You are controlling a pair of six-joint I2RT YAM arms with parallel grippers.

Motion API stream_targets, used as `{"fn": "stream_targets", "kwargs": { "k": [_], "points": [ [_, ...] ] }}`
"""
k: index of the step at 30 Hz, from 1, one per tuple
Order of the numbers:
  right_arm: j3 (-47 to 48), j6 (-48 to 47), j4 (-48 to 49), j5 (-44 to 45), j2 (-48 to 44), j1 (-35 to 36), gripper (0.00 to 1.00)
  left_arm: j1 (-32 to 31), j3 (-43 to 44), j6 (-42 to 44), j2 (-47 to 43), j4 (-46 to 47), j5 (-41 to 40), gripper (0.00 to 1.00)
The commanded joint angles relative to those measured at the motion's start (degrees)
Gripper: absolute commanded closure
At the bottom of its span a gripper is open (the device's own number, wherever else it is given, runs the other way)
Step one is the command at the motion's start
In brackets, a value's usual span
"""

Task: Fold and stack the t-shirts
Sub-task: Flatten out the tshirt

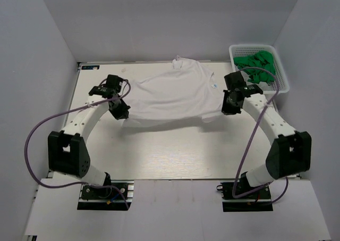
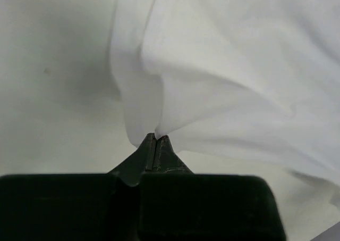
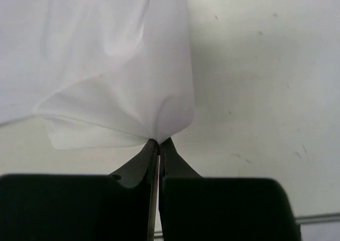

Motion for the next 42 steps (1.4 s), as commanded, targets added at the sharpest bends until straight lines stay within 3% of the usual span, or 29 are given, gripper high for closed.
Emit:
{"fn": "stream_targets", "kwargs": {
  "k": [1,5,7,9,10,11,12,13,14,15,18,22,26,32,42],
  "points": [
    [-1.4,3.3,-12.1,3.1,-4.3,-0.4,1.00,-0.3,-4.7,-0.2,-7.1,-8.8,0.1,1.00],
    [-15.4,7.6,-13.5,-0.9,-9.8,-0.6,1.00,-0.3,-25.8,-2.9,-15.5,-6.2,7.8,1.00],
    [-21.0,9.3,-14.4,-4.3,-9.7,-0.9,1.00,-0.3,-32.3,-4.1,-18.6,-5.4,11.8,1.00],
    [-22.6,9.9,-14.8,-4.6,-9.3,-0.7,1.00,-0.3,-33.3,-4.1,-20.0,-7.3,12.6,0.90],
    [-22.4,10.0,-15.0,-4.1,-9.3,-0.9,0.91,-0.3,-33.3,-3.6,-20.7,-8.6,12.6,0.70],
    [-21.9,10.0,-15.7,-2.8,-9.8,-0.8,0.88,-0.3,-31.8,-2.2,-21.3,-10.1,11.7,0.63],
    [-19.1,10.3,-15.8,-1.5,-9.9,-0.7,0.71,-0.3,-30.3,-1.7,-21.8,-13.6,9.6,0.52],
    [-17.9,10.0,-16.0,-1.0,-10.2,-0.7,0.54,-0.3,-26.4,-0.5,-21.8,-14.7,8.7,0.18],
    [-14.1,8.6,-16.0,-1.0,-10.6,-0.6,0.35,-0.3,-23.9,0.4,-21.8,-16.0,6.8,0.01],
    [-12.7,7.9,-16.1,-1.3,-10.6,-0.6,0.10,-0.3,-21.3,1.0,-20.8,-17.3,5.9,0.00],
    [-8.0,5.5,-14.7,-2.9,-10.8,-0.6,0.10,-0.3,-10.0,1.6,-18.2,-17.3,3.9,0.00],
    [-3.3,-0.4,-7.1,-9.0,-9.4,0.1,0.10,0.8,-7.5,3.8,-13.9,-5.7,3.3,0.00],
    [0.4,-3.8,0.0,-16.1,-5.6,1.8,0.10,0.8,-3.9,3.9,-4.4,-2.4,-0.2,0.00],
    [9.4,-10.2,8.5,-17.5,8.0,6.9,0.10,0.8,-0.4,1.3,9.4,1.8,-4.6,0.00],
    [24.8,-8.7,15.3,-19.9,32.0,8.0,0.10,2.5,5.2,-2.8,25.1,0.7,-8.4,0.00]
  ]
}}
